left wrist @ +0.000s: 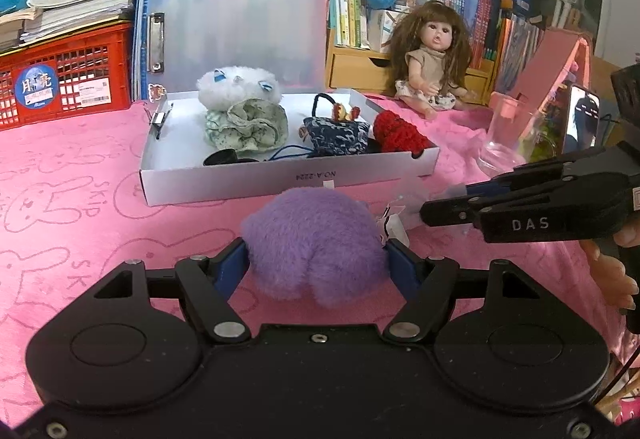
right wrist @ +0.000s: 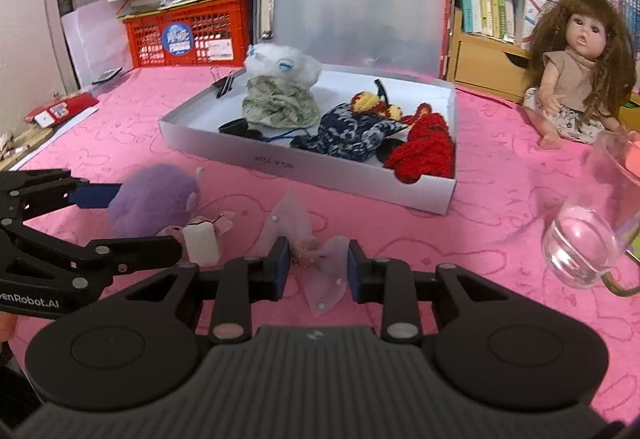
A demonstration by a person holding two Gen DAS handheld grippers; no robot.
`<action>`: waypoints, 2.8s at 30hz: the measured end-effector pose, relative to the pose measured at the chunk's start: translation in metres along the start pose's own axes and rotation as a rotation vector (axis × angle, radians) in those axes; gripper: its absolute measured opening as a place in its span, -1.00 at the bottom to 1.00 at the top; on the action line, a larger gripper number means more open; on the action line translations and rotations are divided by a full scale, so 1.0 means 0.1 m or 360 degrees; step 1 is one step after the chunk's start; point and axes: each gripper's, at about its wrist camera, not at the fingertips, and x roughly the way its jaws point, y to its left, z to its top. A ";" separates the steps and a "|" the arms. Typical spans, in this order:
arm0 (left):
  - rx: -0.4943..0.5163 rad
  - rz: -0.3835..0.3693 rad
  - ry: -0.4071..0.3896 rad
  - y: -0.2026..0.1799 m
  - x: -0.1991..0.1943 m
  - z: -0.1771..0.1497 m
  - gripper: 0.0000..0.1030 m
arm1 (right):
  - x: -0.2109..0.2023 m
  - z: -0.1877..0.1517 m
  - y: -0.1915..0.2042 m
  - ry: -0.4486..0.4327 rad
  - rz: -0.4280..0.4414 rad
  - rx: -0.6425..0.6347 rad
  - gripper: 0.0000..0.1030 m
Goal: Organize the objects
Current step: 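Grasp the purple plush with the left tool while the right tool grasps the pink sheer bow, then lift the purple plush with the left tool while the right tool lifts the pink bow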
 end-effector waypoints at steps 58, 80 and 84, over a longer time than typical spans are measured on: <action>0.0010 0.0088 0.0064 0.17 0.10 0.15 0.78 | 0.11 0.26 -0.43 -0.0001 -0.0058 0.0247 -0.32; -0.0036 0.0031 0.0146 0.15 0.28 0.03 0.34 | 0.25 0.02 -0.43 0.0109 -0.0068 0.0207 0.11; -0.0055 0.0030 0.0128 0.16 0.26 0.03 0.31 | 0.22 -0.02 -0.40 0.0088 -0.0048 0.0161 0.24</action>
